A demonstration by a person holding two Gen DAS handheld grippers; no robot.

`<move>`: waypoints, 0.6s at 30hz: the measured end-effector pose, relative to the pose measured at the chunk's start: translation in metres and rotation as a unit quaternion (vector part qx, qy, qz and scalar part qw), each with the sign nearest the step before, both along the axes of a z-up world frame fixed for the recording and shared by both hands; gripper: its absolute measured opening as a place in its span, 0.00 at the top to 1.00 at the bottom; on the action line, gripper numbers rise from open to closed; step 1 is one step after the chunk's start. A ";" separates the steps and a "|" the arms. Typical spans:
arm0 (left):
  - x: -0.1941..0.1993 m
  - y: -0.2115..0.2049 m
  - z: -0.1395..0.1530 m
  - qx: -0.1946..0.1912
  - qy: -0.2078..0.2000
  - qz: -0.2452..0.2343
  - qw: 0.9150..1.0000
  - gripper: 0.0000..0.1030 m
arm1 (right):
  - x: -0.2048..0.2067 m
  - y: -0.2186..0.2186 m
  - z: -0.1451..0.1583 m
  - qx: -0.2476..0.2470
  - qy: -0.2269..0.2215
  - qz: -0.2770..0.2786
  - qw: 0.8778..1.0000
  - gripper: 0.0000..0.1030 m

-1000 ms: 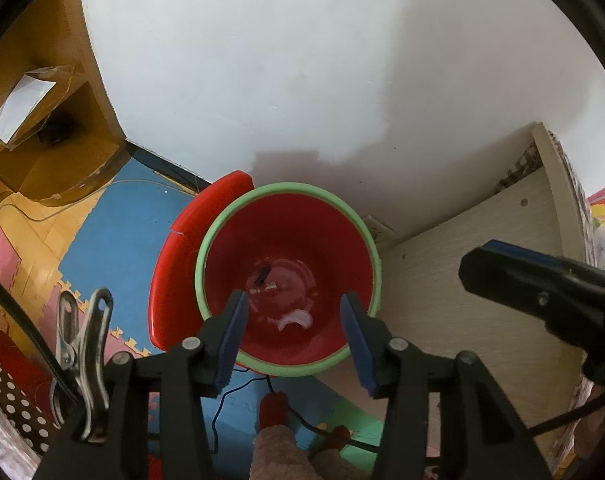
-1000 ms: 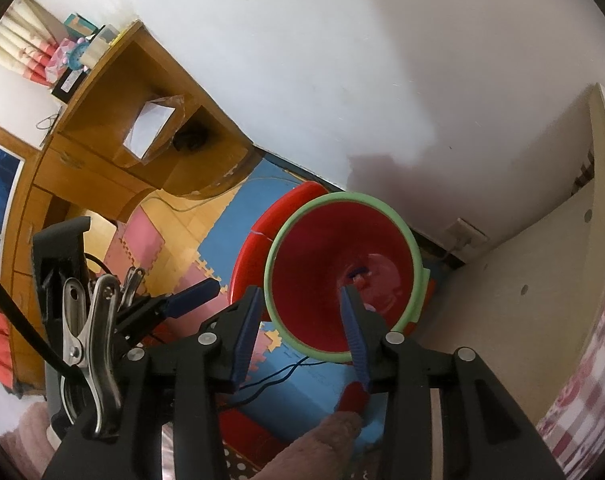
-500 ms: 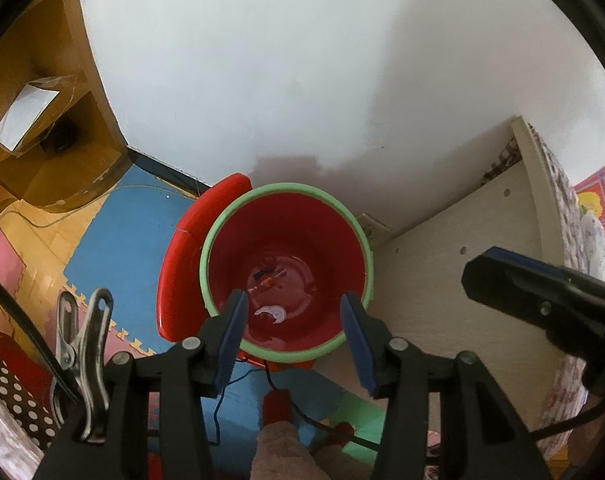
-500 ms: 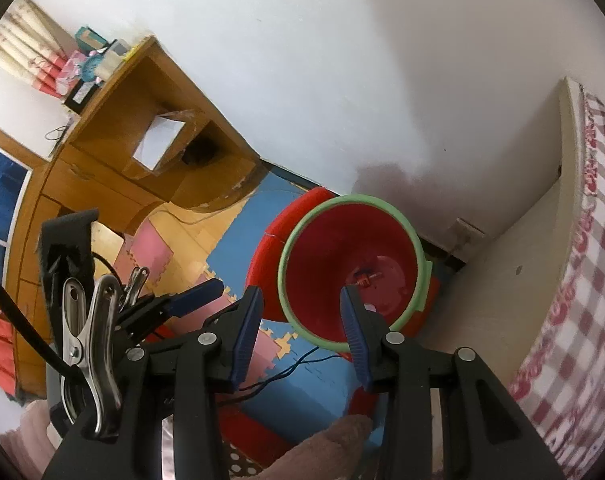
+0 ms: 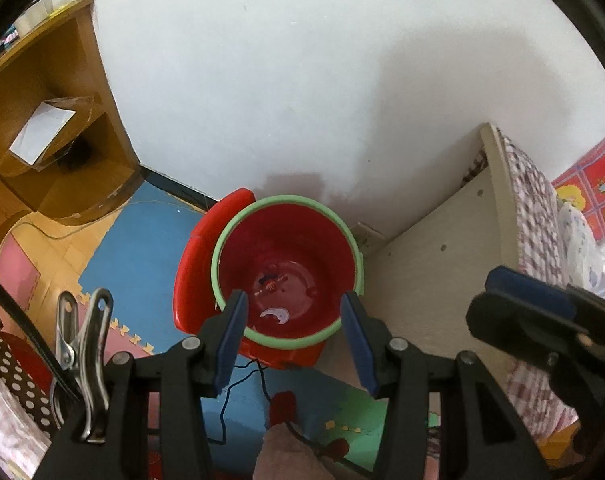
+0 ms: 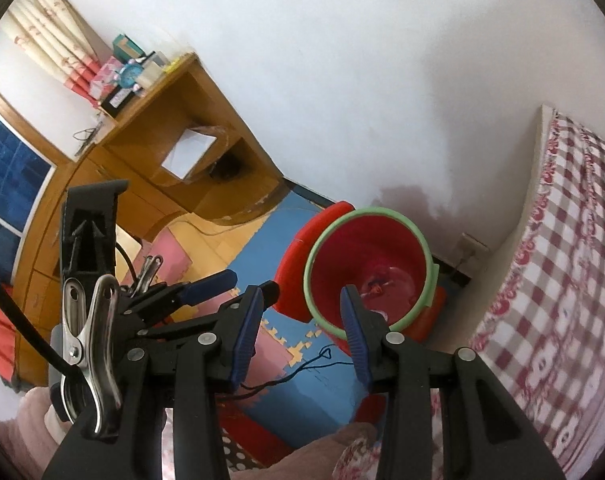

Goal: Collect trash
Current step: 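Move both grippers back from the bucket toward the bed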

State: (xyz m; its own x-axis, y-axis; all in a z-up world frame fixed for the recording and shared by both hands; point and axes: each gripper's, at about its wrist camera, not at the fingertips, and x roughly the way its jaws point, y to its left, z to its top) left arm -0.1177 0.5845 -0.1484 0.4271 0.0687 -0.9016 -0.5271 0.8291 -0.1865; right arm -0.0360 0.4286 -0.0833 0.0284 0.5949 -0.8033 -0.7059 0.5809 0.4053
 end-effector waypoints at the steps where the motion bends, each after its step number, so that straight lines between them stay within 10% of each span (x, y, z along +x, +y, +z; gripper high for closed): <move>1: -0.003 -0.003 0.004 0.000 -0.002 0.000 1.000 0.51 | -0.002 -0.003 0.003 0.003 -0.002 0.001 1.000 0.60; 18: -0.039 -0.078 0.081 0.041 -0.045 -0.025 0.998 0.51 | -0.038 -0.101 0.065 0.068 -0.035 -0.029 0.997 0.59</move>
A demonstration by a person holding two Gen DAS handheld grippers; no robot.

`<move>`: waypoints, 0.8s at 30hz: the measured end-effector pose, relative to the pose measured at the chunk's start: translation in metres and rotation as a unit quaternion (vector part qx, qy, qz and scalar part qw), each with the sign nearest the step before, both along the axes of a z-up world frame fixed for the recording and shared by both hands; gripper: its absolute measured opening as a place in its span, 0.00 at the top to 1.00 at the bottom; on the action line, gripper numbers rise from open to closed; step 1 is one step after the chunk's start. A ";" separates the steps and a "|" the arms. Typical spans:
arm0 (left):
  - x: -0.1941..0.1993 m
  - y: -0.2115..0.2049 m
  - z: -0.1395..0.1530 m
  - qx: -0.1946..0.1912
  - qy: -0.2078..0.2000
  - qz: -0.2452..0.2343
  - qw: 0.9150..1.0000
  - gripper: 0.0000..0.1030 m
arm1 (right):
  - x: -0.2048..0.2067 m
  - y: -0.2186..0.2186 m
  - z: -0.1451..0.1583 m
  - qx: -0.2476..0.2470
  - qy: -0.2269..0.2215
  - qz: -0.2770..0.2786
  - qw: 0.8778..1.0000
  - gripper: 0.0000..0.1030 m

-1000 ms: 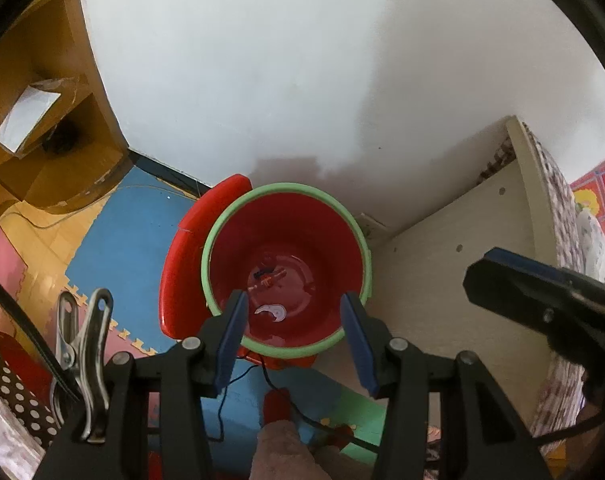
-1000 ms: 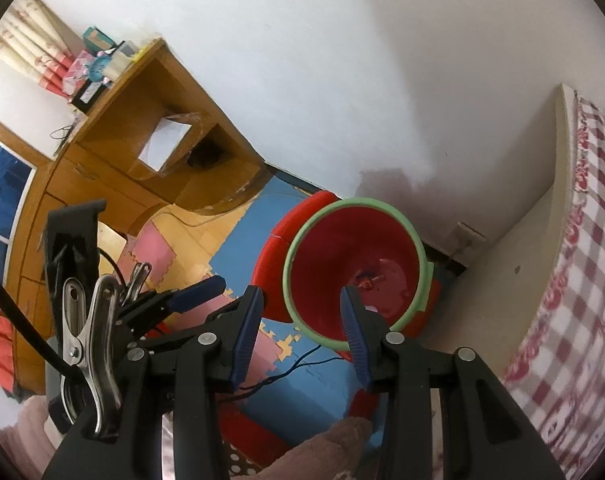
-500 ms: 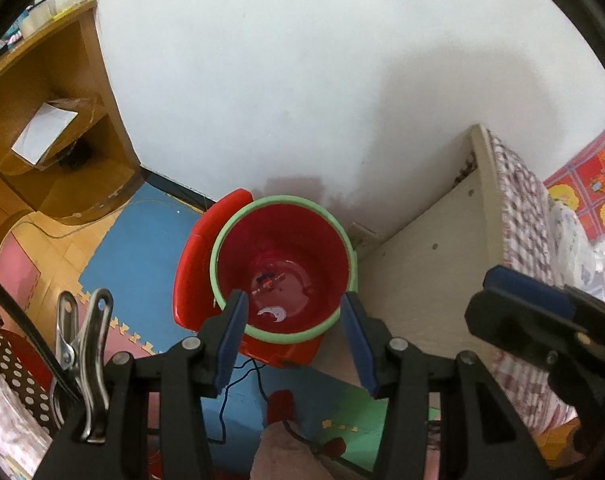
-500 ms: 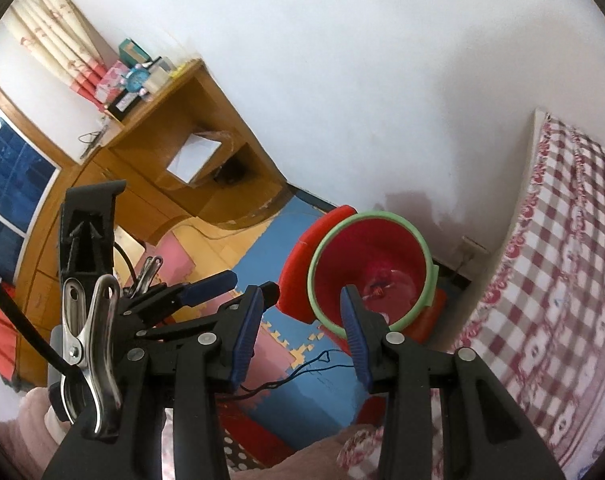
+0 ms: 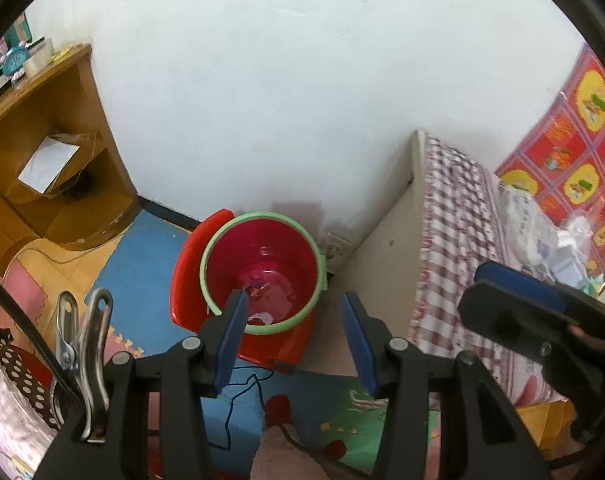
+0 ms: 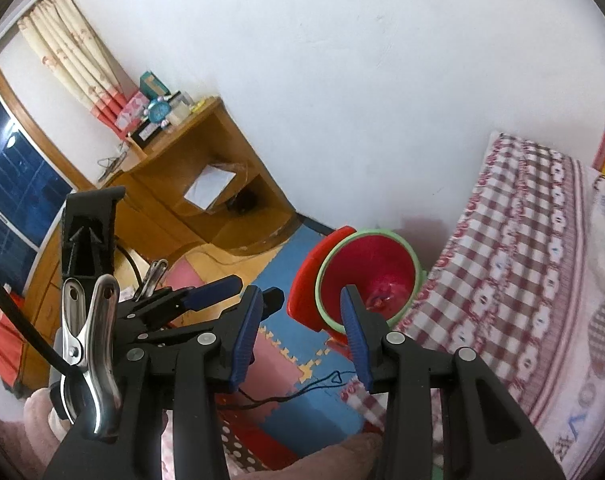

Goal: Collect trash
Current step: 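Move both grippers back from the bucket toward the bed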

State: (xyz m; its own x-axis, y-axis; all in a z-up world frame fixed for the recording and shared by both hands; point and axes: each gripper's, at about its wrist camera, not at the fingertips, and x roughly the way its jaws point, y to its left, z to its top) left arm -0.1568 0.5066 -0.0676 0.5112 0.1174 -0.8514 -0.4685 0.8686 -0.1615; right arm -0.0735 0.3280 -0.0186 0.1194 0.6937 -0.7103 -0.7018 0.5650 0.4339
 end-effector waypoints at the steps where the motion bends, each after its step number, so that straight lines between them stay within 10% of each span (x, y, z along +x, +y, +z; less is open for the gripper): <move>1: -0.001 -0.005 0.004 0.003 -0.002 -0.003 1.000 0.51 | -0.001 -0.007 0.003 0.002 -0.002 -0.004 1.000 0.59; 24: 0.020 -0.162 0.052 0.036 -0.030 -0.128 0.991 0.51 | -0.006 -0.188 0.028 0.029 -0.008 -0.151 0.988 0.59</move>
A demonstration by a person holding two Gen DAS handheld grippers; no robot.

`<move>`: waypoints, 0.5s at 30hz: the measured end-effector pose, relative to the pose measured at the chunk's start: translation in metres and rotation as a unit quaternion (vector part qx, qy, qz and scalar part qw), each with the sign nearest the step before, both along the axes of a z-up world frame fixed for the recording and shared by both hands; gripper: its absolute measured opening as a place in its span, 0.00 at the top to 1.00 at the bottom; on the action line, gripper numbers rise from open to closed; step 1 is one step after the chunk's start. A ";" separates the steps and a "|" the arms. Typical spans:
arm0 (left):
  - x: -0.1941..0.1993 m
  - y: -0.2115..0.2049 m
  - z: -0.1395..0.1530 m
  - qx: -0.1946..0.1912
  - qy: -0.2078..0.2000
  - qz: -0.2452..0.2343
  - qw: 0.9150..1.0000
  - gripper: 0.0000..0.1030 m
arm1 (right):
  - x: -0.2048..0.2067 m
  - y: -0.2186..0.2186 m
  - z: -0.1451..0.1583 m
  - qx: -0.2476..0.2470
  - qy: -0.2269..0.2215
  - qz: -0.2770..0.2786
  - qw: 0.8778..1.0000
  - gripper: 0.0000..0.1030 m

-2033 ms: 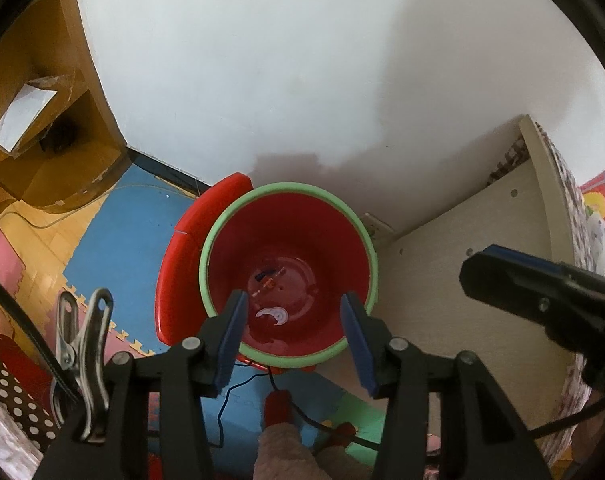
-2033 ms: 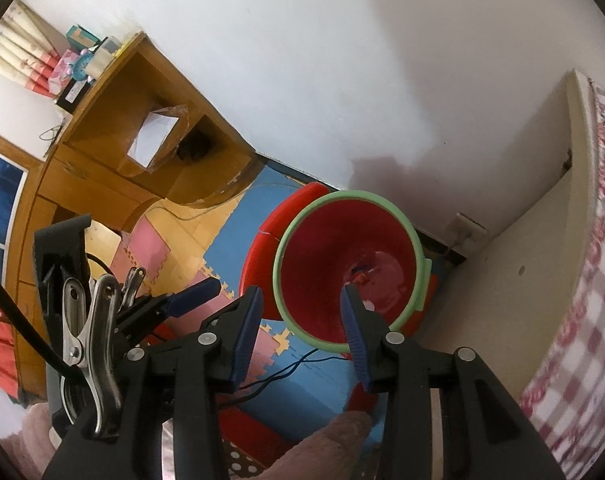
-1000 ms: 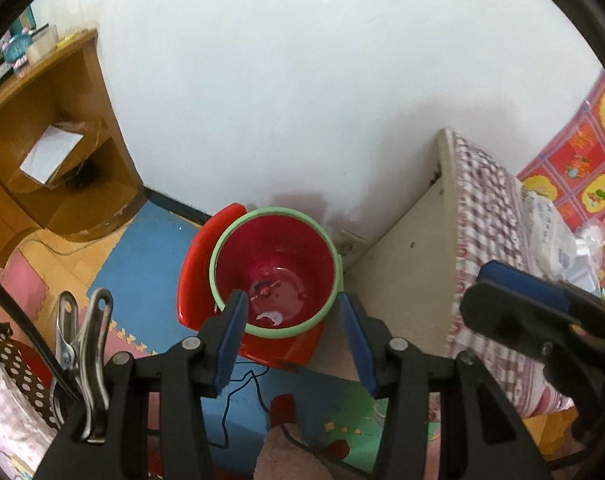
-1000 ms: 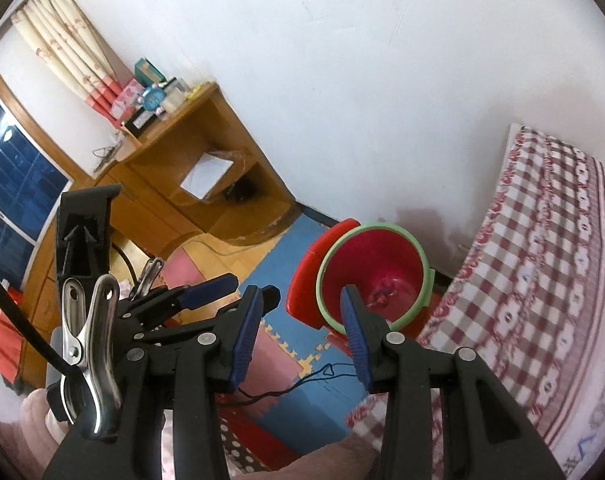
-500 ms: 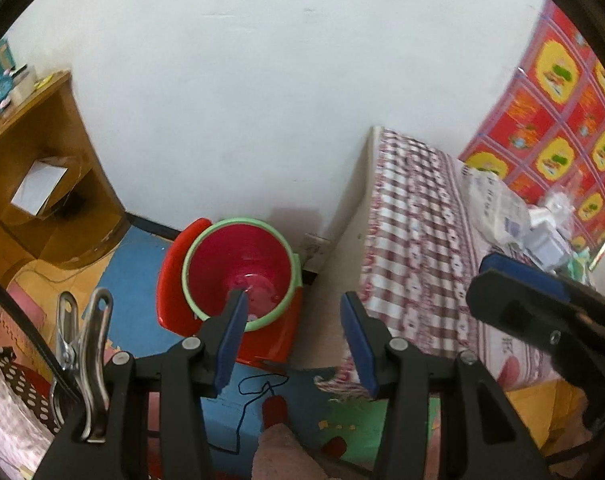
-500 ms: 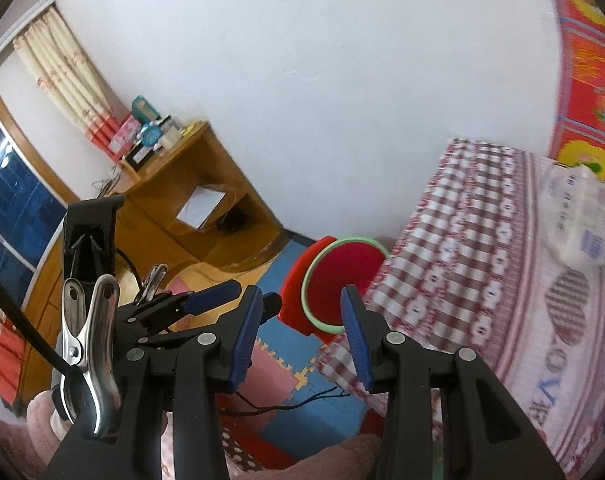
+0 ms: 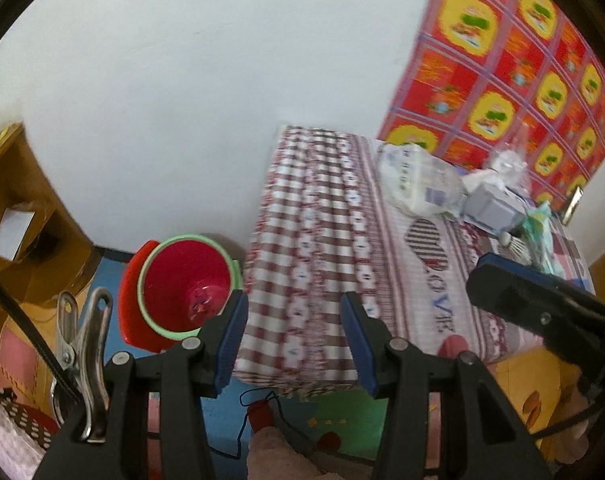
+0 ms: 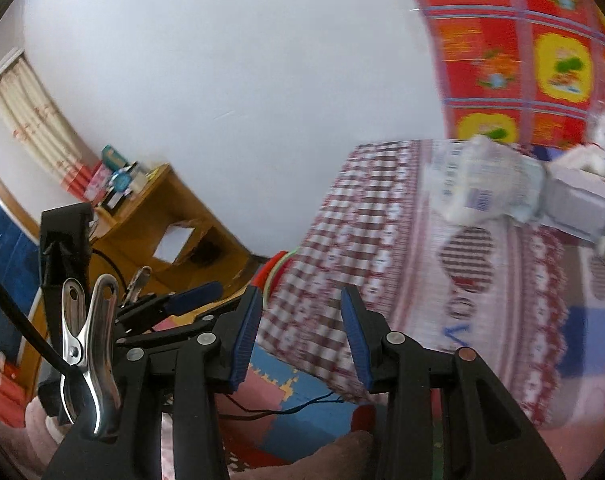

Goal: Collect trash
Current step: 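Move both grippers back from the bucket toward the bed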

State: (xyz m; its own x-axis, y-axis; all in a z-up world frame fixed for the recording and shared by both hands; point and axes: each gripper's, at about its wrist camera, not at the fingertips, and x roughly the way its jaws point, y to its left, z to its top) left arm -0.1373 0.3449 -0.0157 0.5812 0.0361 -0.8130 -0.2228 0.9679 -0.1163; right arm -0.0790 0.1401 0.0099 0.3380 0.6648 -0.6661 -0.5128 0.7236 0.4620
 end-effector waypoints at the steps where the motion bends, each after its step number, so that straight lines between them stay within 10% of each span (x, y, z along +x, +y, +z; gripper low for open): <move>1: 0.001 -0.007 0.000 0.001 0.000 -0.006 1.000 0.51 | 0.000 -0.008 -0.001 0.003 0.001 -0.006 1.000 0.59; 15: 0.029 -0.102 0.002 -0.006 -0.003 -0.072 0.997 0.51 | 0.015 -0.117 -0.013 -0.014 0.004 -0.106 0.994 0.59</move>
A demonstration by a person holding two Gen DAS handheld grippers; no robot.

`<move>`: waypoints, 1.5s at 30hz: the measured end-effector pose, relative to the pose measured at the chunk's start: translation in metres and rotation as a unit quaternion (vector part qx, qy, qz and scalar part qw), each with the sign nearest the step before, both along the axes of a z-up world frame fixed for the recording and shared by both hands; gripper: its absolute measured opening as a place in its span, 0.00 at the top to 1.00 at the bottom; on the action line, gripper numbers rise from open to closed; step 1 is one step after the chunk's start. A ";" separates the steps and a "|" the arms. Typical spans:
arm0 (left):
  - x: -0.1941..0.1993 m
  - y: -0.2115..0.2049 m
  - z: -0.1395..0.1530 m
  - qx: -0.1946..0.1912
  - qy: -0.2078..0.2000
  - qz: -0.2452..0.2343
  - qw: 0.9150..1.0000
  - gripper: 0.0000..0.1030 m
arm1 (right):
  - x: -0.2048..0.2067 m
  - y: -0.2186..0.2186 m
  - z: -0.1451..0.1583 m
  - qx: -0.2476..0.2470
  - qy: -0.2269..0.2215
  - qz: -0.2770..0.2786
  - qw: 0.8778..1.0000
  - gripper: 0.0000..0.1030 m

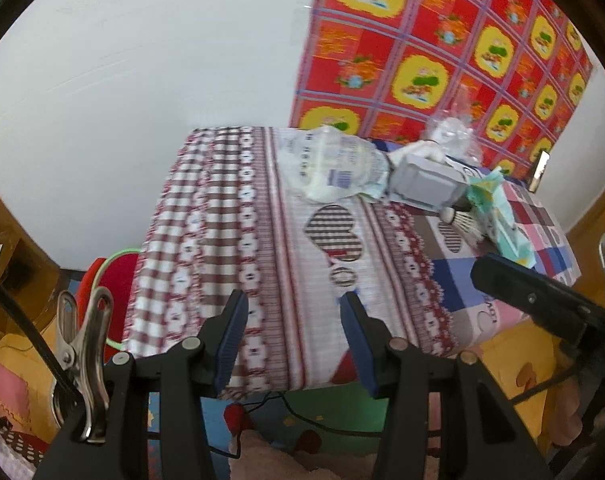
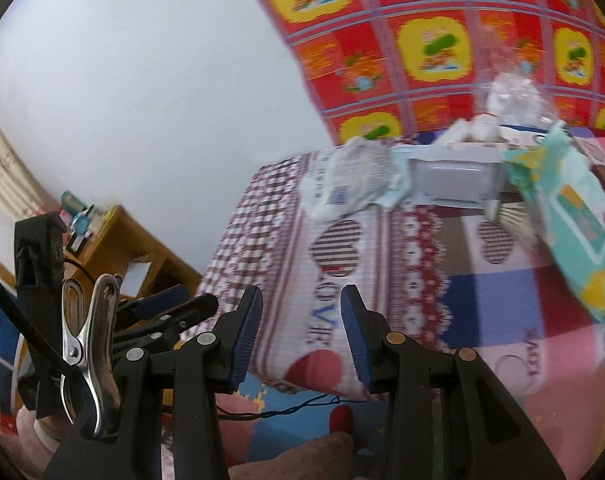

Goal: Collect trash
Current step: 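Move both grippers back from the bucket toward the bed, then move both grippers toward the white molded plastic tray on the bed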

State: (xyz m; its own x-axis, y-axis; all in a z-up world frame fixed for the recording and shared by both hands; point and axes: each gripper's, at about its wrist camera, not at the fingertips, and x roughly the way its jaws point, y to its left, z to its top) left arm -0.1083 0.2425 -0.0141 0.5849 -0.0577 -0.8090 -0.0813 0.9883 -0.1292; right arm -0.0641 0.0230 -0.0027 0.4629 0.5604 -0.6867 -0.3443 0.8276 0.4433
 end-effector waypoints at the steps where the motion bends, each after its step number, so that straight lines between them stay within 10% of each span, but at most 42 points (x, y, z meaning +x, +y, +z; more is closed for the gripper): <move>1: 0.002 -0.004 0.000 0.000 0.000 -0.003 1.000 0.51 | 0.002 -0.006 -0.001 -0.002 0.001 -0.006 1.000 0.59; 26: 0.160 -0.084 -0.012 -0.013 0.008 -0.123 0.992 0.51 | 0.120 -0.056 -0.078 -0.067 0.052 -0.132 0.988 0.59; 45: 0.257 -0.132 -0.034 -0.004 0.016 -0.117 0.993 0.51 | 0.140 -0.086 -0.106 -0.147 0.039 -0.119 0.981 0.59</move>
State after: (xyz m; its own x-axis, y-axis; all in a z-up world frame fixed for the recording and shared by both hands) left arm 0.1482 0.1104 -0.0485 0.5282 -0.1948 -0.8265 0.1459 0.9797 -0.1376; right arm 0.0761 -0.0634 -0.1087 0.4971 0.2141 -0.8408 -0.0997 0.9768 0.1898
